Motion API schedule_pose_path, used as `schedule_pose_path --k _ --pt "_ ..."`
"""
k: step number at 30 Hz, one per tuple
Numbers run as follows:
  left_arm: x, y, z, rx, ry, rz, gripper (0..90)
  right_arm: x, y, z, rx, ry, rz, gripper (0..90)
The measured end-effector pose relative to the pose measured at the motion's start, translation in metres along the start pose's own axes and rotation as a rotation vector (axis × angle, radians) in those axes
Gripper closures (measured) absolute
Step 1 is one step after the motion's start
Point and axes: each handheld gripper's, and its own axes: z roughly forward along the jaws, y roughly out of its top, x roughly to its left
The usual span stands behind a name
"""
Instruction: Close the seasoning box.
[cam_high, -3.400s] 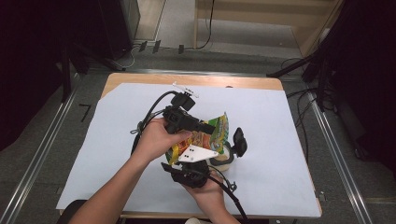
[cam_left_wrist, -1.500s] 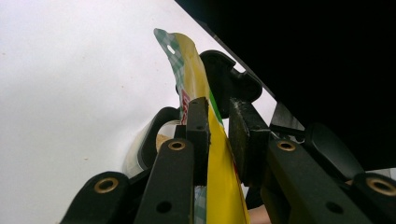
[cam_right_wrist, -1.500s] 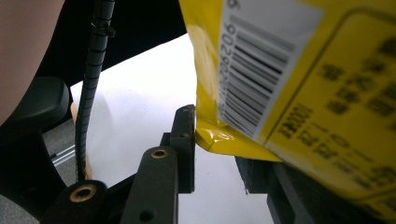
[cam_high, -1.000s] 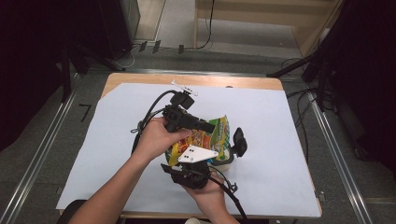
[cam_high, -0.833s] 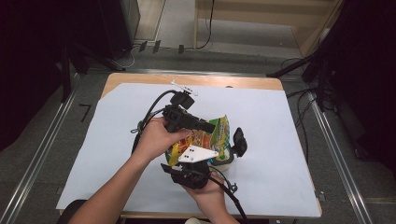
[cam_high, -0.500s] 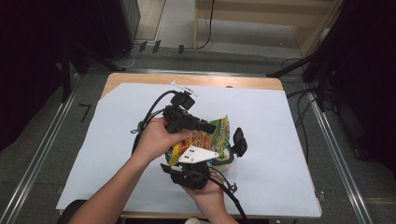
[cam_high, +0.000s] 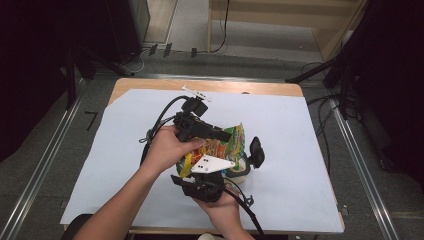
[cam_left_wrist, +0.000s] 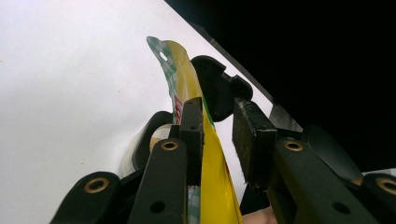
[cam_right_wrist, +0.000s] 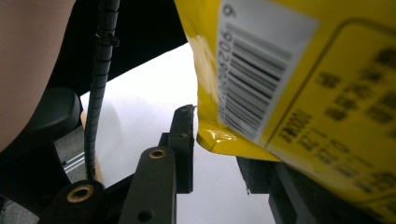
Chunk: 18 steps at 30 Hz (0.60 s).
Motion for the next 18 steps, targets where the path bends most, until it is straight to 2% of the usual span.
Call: schedule_pose_path --k 8,13,18 --pt "0.0065 0.0007 -0.0003 0.019 0.0 -0.028 74.6 0.0026 0.0014 0.0015 0.01 -0.001 -0.008 69.6" --pt "0.0108 0.002 -0.0013 0.009 0.003 -0.047 72.5 0.0027 0.0037 0.0012 0.016 -0.003 -0.006 70.1" --pt "0.0102 0.0024 -0.0021 -0.001 0.002 -0.044 71.6 0.0015 0.0042 0.0026 0.012 0.001 0.003 69.8"
